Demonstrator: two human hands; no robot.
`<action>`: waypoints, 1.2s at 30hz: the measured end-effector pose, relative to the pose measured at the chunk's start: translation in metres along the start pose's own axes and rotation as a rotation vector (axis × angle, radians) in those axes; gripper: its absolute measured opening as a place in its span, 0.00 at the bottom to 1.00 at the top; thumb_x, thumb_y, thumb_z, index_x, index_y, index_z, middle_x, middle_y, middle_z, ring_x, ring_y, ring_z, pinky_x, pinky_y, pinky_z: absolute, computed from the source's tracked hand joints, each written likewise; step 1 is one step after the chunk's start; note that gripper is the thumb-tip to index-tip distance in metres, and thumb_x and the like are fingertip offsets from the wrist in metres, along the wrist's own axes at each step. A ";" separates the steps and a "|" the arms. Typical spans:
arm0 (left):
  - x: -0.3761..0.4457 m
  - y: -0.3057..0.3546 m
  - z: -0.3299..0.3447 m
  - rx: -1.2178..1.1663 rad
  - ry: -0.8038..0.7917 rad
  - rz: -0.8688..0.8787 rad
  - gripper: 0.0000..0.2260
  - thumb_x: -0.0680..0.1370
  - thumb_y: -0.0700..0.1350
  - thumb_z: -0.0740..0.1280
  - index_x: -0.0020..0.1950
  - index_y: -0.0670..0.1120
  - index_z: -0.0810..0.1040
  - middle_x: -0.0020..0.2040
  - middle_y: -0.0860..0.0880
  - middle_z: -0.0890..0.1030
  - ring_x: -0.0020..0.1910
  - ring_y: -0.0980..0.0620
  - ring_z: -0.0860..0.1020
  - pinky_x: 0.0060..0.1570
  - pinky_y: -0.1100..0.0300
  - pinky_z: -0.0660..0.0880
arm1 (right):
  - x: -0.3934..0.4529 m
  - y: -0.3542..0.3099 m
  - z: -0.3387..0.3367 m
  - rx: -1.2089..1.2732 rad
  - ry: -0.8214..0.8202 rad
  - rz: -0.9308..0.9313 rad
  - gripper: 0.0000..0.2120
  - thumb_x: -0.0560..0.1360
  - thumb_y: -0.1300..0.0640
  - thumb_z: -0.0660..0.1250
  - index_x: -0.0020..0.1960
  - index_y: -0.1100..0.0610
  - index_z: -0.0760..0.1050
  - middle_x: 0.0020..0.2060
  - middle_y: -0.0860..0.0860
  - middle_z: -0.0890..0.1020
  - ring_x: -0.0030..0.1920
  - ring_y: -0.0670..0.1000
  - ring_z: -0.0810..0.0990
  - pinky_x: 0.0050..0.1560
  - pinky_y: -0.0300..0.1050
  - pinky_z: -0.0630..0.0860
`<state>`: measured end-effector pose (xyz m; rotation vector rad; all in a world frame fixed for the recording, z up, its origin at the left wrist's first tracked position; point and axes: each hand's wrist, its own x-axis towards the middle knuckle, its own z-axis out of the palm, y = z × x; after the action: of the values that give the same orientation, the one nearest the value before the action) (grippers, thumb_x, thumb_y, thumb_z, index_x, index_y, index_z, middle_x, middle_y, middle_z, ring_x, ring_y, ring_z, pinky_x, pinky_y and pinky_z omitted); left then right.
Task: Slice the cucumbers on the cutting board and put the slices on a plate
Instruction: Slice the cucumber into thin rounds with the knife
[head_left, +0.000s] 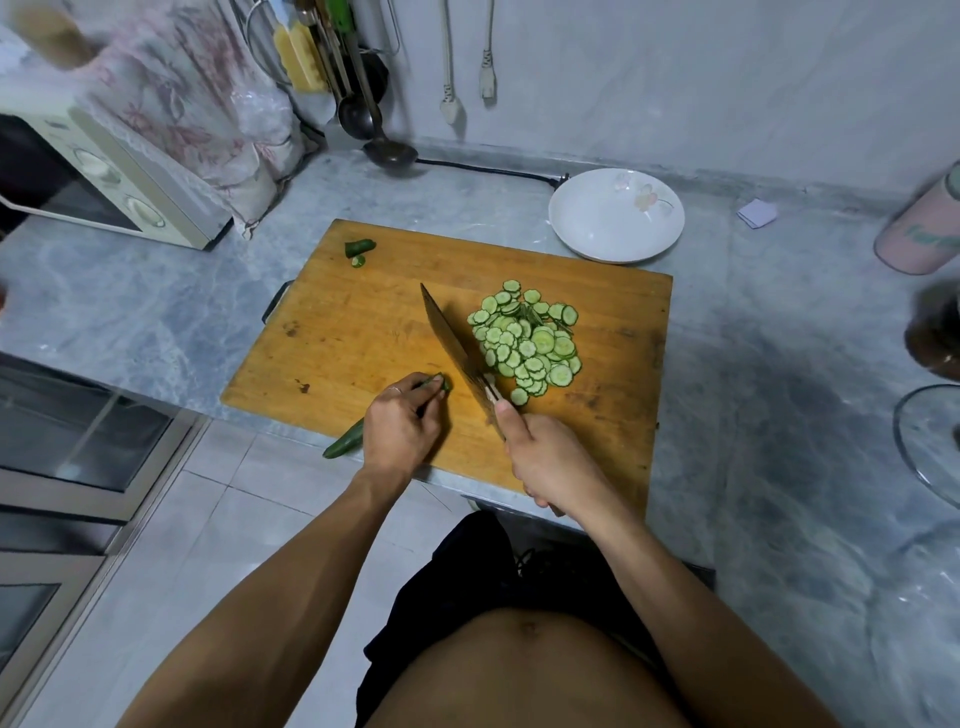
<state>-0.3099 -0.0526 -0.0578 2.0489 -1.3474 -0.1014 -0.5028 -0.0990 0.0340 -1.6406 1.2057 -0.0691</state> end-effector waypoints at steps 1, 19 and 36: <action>0.000 0.000 0.000 -0.001 0.002 -0.003 0.08 0.75 0.40 0.71 0.53 0.42 0.85 0.53 0.48 0.84 0.45 0.47 0.82 0.44 0.56 0.80 | -0.001 0.000 0.001 -0.012 -0.003 -0.015 0.28 0.83 0.37 0.49 0.38 0.56 0.72 0.29 0.51 0.74 0.26 0.51 0.72 0.32 0.49 0.75; -0.001 -0.004 0.000 0.024 -0.015 -0.014 0.08 0.73 0.37 0.72 0.52 0.42 0.85 0.53 0.44 0.84 0.48 0.45 0.83 0.52 0.56 0.79 | -0.021 -0.005 0.012 -0.128 0.014 -0.147 0.27 0.84 0.39 0.47 0.36 0.54 0.69 0.31 0.50 0.74 0.36 0.54 0.75 0.43 0.53 0.77; -0.002 -0.004 0.000 0.032 -0.010 0.002 0.08 0.74 0.37 0.71 0.52 0.41 0.85 0.53 0.43 0.84 0.47 0.43 0.83 0.48 0.56 0.79 | 0.009 -0.010 0.032 -0.037 0.041 -0.042 0.30 0.83 0.37 0.46 0.39 0.57 0.72 0.36 0.54 0.76 0.42 0.58 0.77 0.43 0.49 0.73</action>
<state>-0.3081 -0.0500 -0.0606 2.0759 -1.3660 -0.0898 -0.4731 -0.0839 0.0226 -1.7046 1.2095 -0.1077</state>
